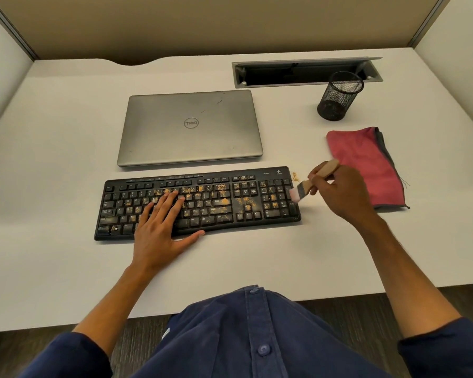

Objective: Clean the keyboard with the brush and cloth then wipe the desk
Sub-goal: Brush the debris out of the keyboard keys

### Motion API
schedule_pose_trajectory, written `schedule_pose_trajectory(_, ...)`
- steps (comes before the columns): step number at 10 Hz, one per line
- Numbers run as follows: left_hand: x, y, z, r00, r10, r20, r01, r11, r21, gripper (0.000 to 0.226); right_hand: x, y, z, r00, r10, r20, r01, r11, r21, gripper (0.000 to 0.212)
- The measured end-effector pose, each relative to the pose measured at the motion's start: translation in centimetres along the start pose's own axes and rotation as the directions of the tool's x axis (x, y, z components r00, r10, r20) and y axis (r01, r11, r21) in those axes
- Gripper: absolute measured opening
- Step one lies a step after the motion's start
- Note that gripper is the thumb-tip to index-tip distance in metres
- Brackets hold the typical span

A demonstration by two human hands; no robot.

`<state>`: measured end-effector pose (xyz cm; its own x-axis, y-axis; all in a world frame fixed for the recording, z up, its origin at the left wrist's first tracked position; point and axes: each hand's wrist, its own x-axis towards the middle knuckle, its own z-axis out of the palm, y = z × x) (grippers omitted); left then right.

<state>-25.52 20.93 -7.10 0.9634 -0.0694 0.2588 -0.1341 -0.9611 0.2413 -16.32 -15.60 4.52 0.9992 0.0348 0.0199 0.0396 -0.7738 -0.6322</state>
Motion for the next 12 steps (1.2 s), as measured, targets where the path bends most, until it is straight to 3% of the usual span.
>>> schedule_pose_trajectory(1, 0.0, 0.0, 0.0, 1.000, -0.004, 0.000, 0.004, 1.000, 0.002, 0.090, 0.5, 0.0, -0.2, 0.999, 0.029, 0.035, -0.025, 0.993, -0.114, 0.019)
schedule_pose_trajectory(2, 0.0, 0.1, 0.0, 1.000, -0.004, 0.003, 0.004, 1.000, 0.001, 0.090, 0.4, -0.3, -0.2, 1.000, 0.004, 0.007, -0.004, 0.998, -0.067, 0.017)
schedule_pose_trajectory(4, -0.1, 0.0, 0.0, 1.000, -0.007, 0.004, 0.007, 1.000, -0.001, 0.089, 0.5, -0.4, -0.6, 0.995, 0.049, 0.081, -0.034, 0.985, -0.170, 0.020)
schedule_pose_trajectory(6, 0.0, 0.0, 0.0, 1.000, -0.012, 0.011, 0.012, 1.000, 0.001, 0.090, -0.4, -1.0, -0.7, 0.988, 0.037, 0.151, -0.013, 0.988, -0.153, 0.021)
schedule_pose_trajectory(9, -0.1, 0.0, -0.1, 1.000, -0.012, 0.017, 0.012, 1.000, 0.002, 0.090, -1.6, -0.2, -0.5, 0.996, 0.026, 0.089, -0.012, 0.988, -0.155, 0.021)
schedule_pose_trajectory(12, 0.0, 0.0, 0.0, 1.000, -0.009, 0.015, 0.009, 1.000, -0.002, 0.090, -2.7, -0.6, -0.2, 0.988, -0.001, 0.156, 0.022, 0.991, -0.135, 0.020)
